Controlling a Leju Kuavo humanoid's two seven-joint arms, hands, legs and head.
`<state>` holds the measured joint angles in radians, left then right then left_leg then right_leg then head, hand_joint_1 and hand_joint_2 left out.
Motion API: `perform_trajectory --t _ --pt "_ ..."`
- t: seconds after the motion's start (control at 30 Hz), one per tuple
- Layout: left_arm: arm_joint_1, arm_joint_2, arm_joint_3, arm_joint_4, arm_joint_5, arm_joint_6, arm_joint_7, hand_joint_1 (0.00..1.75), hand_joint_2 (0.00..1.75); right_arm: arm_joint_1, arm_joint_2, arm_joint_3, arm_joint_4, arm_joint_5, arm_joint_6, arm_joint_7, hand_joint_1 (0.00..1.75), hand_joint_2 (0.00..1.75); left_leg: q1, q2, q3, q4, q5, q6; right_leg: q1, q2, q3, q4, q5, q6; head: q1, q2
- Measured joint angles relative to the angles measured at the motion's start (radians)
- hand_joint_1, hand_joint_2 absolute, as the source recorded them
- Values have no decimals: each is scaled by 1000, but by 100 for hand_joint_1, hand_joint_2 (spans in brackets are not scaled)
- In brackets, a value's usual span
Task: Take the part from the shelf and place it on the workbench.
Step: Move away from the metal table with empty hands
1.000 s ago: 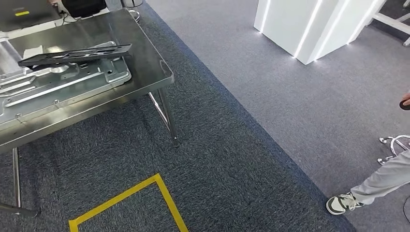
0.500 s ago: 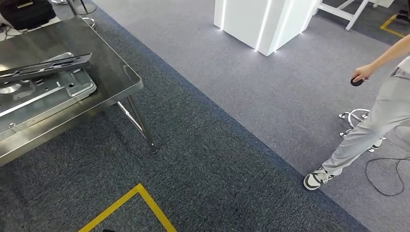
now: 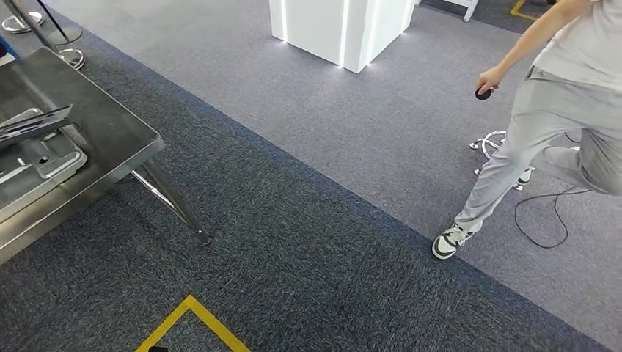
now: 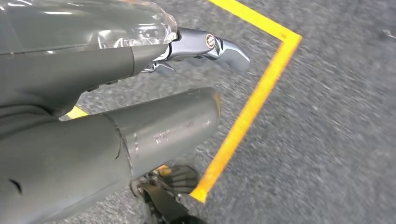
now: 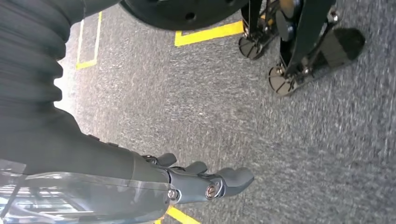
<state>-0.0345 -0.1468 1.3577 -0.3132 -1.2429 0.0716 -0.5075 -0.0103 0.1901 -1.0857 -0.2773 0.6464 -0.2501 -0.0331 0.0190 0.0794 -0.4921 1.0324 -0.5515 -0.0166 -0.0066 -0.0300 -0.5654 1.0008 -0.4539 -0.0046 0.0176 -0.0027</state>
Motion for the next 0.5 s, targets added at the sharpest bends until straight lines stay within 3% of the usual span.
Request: perform_trajectory --t 0.07,0.13,0.17,0.2,0.23,0.3,0.37,0.43,0.5 --pt "4 0 0 0 -10 12 -1 0 0 -1 1 -4 0 0 4 0 0 175 4 -56 -50 114 -66 -5 -2 22 -1 -4 4 -9 -5 0" --pt "10 0 0 0 -19 24 3 0 0 0 2 -9 0 1 11 0 0 175 4 -70 -111 238 -109 -8 0 51 -3 -2 4 -12 -7 0" --pt "11 1 0 0 -22 28 7 0 0 2 2 -11 0 2 15 0 0 175 4 -71 -123 257 -102 -8 1 66 -3 -1 4 -12 -7 0" --pt "11 2 0 1 -24 31 11 0 0 3 2 -14 -1 4 19 0 0 175 4 -73 -117 235 -75 -7 1 81 -2 2 4 -12 -8 0" --pt "11 4 0 2 -25 33 13 0 0 4 3 -18 -1 8 22 0 0 175 5 -80 -93 174 -34 -6 1 96 -1 5 3 -10 -8 0" --pt "10 9 0 5 -27 38 15 0 0 5 4 -21 -3 15 27 0 0 175 6 -120 -38 42 25 1 2 124 -3 14 0 -3 -9 0" --pt "9 14 0 9 -32 43 14 0 0 7 5 -22 -6 19 30 0 0 175 4 -144 -18 -12 35 10 2 146 -10 21 1 9 -9 0" --pt "7 16 -1 11 -44 73 4 0 0 12 6 -25 -8 19 30 1 0 175 1 -128 -16 -17 40 21 0 159 -16 20 4 23 -9 0" --pt "5 16 -7 15 -60 124 -7 0 0 17 9 -32 -11 20 26 4 0 175 3 -105 -13 -27 49 37 1 119 -32 51 -17 31 -5 0"
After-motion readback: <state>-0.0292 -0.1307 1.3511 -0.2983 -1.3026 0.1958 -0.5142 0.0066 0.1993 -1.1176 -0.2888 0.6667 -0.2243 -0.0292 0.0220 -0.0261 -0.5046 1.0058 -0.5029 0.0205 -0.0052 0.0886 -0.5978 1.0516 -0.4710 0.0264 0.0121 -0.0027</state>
